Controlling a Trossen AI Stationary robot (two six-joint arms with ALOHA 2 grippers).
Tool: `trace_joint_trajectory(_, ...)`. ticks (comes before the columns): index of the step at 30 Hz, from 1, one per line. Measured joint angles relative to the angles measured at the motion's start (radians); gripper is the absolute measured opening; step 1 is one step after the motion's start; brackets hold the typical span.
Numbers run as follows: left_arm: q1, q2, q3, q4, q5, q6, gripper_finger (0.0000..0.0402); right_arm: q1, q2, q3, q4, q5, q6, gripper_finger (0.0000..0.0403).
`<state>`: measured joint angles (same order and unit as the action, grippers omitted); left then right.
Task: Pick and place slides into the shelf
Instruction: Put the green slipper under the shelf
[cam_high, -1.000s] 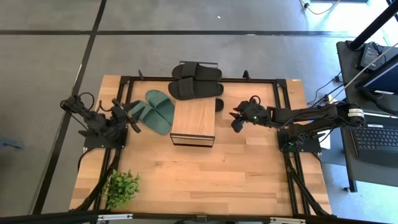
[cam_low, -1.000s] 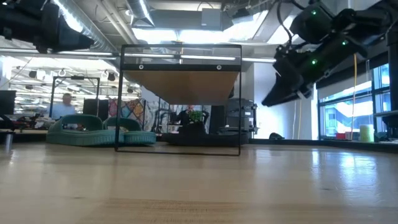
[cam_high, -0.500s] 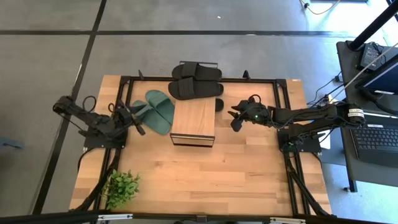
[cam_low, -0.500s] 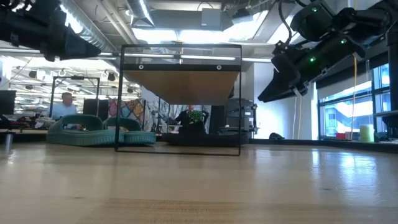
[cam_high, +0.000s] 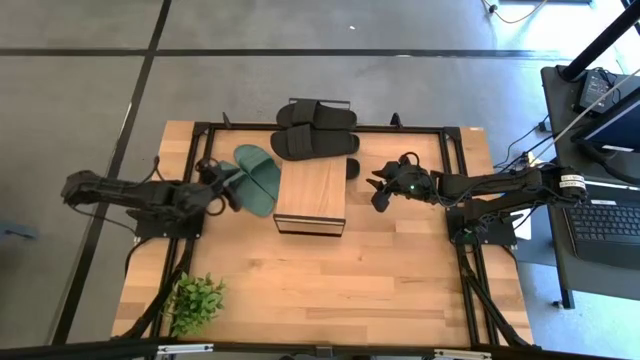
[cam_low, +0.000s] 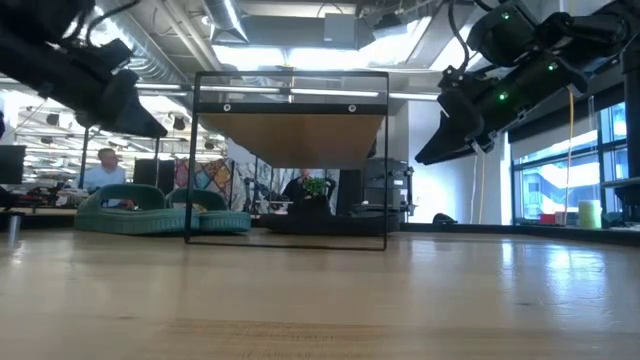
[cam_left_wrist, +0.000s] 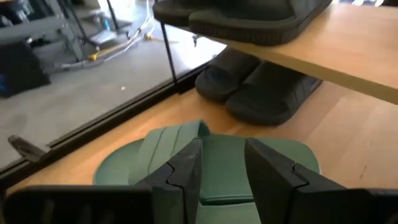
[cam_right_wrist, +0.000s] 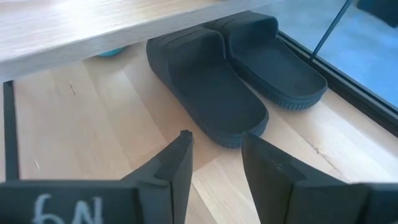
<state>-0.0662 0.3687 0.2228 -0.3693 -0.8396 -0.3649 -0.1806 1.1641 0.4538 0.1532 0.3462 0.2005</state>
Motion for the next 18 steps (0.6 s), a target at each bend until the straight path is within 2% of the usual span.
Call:
trace_joint_trajectory(5, 0.117, 0.077, 0.041, 0.0, 0.12, -0.001, 0.0112, 0.0, 0.0, 0.0, 0.0, 0.0, 0.0, 0.0138)
trace_joint_trajectory(10, 0.236, 0.138, 0.089, -0.014, 0.183, -0.025, 0.0112, 0.0, 0.0, 0.0, 0.0, 0.0, 0.0, 0.0138)
trace_joint_trajectory(18, 0.424, 0.232, 0.167, -0.016, 0.437, -0.045, 0.0112, 0.0, 0.0, 0.0, 0.0, 0.0, 0.002, 0.0138)
